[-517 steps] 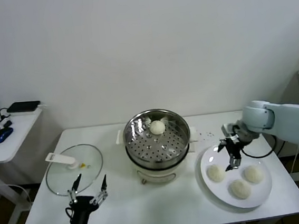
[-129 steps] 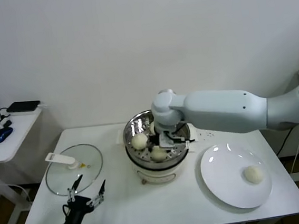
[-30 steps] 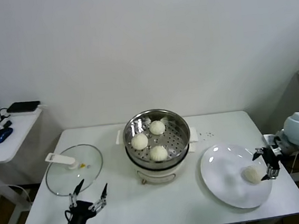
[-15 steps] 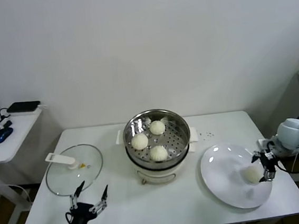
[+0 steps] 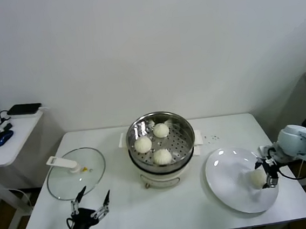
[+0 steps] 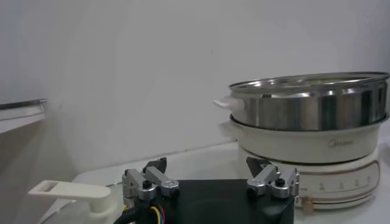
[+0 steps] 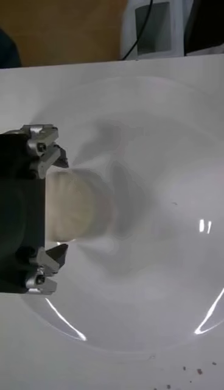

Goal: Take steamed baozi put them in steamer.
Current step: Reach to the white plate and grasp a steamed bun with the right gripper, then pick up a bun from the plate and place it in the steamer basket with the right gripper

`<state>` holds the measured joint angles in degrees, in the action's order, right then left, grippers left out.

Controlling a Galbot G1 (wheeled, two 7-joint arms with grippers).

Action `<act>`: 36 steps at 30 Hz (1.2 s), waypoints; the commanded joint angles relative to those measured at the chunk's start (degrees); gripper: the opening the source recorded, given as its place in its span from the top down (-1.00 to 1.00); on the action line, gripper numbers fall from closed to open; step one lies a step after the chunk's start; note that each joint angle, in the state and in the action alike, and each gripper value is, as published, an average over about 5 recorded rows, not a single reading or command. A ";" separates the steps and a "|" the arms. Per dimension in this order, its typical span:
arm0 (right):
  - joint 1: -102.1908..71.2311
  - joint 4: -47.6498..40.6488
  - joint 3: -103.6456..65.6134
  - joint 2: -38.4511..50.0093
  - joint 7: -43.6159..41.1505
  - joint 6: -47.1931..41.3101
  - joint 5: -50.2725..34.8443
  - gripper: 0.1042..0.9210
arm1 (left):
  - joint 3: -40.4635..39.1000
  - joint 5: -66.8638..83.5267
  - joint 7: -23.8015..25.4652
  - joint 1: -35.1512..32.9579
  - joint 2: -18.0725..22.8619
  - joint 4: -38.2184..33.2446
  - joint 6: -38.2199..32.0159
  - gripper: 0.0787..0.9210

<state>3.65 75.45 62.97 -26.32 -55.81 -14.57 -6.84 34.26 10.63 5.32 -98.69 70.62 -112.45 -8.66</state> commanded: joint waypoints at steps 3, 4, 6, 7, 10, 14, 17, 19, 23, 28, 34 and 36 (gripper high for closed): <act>-0.57 -0.60 -0.55 -0.15 -0.72 -0.04 0.21 -0.75 | -0.12 -0.02 0.00 0.04 0.09 0.17 -0.02 -0.77; -0.61 -0.60 -0.57 -0.11 -0.72 -0.05 0.22 -0.74 | -0.13 -0.02 0.00 0.05 0.10 0.18 -0.03 -0.77; -0.66 -0.61 -0.63 -0.03 -0.71 -0.05 0.19 -0.67 | -0.14 -0.01 0.01 0.09 0.11 0.14 -0.02 -0.77; -0.68 -0.63 -0.70 0.01 -0.70 -0.05 0.17 -0.63 | -0.14 -0.01 0.01 0.11 0.12 0.12 -0.03 -0.77; -0.60 -0.74 -0.83 0.10 -0.74 0.04 0.18 -0.49 | -0.06 0.04 0.03 0.14 0.07 0.04 -0.11 -0.77; -0.20 -0.54 -0.84 0.20 -0.77 0.10 -0.04 -0.42 | 0.04 0.10 0.05 0.14 -0.01 0.05 -0.19 -0.77; 1.42 -0.03 -0.07 0.37 -0.79 0.08 -0.79 -0.41 | 0.00 0.09 0.07 0.23 0.06 0.11 -0.18 -0.77; 3.89 0.52 1.34 0.55 -0.85 0.06 -1.75 -0.41 | -0.04 0.07 0.07 0.32 0.18 0.16 -0.17 -0.77; 12.08 2.21 7.00 0.86 -1.42 0.12 -4.31 -0.41 | -0.12 -0.09 0.08 0.51 0.56 0.16 -0.21 -0.77; 25.35 4.22 15.79 0.22 -2.21 0.25 -10.51 -0.41 | -0.12 -0.25 0.11 0.63 0.93 -0.08 -0.24 -0.77; 42.17 4.89 27.52 -3.83 -2.79 0.37 -19.62 -0.41 | -0.01 -0.35 0.20 0.63 0.80 -0.30 -0.26 -0.77; 46.75 4.85 31.27 -6.06 -2.98 0.52 -22.60 -0.41 | -0.01 -0.38 0.19 0.68 0.82 -0.32 -0.24 -0.77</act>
<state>24.85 79.06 76.46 -27.28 -58.16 -14.31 -16.60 34.24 10.34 5.49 -98.08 71.50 -112.66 -8.89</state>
